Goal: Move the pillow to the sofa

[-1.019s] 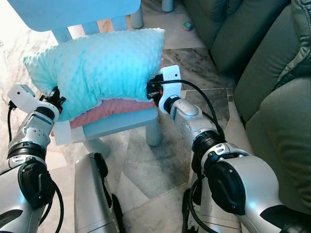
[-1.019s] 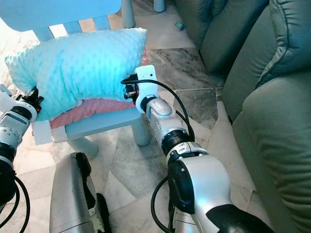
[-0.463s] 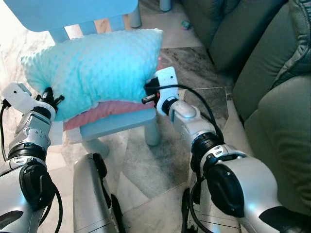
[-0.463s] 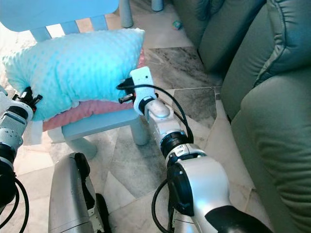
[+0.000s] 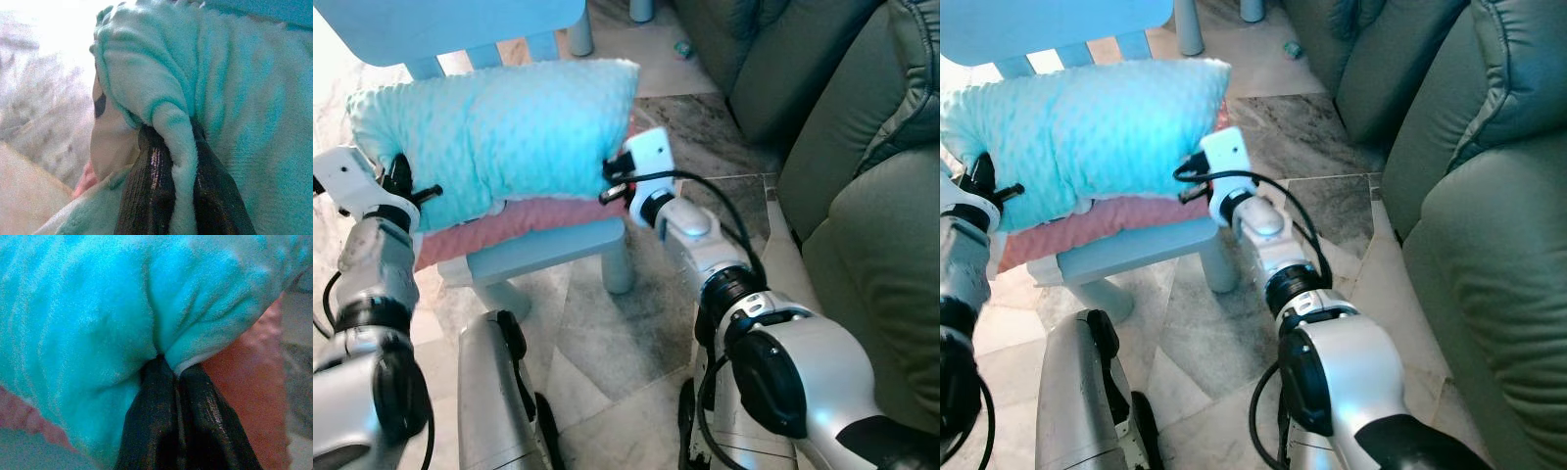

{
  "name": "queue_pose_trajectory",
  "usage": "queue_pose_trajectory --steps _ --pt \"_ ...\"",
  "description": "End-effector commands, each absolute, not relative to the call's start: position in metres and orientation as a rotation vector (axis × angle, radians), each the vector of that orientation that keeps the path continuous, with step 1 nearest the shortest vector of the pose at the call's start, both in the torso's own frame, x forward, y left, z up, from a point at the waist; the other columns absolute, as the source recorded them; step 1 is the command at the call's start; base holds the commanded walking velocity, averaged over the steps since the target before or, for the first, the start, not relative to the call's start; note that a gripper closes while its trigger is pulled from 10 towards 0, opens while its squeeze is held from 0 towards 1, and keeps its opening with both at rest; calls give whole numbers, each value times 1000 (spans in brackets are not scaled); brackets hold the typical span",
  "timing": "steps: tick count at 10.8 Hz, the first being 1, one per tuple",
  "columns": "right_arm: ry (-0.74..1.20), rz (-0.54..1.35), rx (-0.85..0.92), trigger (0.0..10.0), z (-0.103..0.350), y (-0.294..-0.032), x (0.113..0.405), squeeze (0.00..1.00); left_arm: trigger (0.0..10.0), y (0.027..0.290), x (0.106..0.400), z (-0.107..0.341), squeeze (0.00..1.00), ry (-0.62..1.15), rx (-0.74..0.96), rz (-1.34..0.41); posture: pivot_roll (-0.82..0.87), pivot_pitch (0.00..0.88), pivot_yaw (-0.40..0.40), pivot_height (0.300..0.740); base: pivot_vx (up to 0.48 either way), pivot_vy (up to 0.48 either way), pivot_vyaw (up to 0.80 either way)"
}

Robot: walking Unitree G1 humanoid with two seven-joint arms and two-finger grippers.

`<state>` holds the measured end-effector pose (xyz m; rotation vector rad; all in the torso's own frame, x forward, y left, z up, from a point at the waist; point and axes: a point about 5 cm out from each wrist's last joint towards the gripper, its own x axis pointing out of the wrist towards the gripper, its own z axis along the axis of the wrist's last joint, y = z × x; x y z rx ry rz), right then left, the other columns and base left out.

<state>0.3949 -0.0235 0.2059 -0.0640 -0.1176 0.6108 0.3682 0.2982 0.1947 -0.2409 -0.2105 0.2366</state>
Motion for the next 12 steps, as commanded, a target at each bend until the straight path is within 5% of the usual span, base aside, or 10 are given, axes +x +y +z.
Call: queue_pose_trajectory --steps 1,7,12 --pt "-159 624 -55 0 209 -24 394 0 0 299 361 198 0 -267 -162 235 -14 232 21 436 0 0 0" --pt "-326 586 -115 0 204 -52 388 0 0 286 311 204 0 -475 14 326 -60 78 29 436 0 0 0" --pt "-365 533 -96 0 182 -84 364 0 0 230 263 160 0 -339 -12 262 -105 0 37 436 0 0 0"
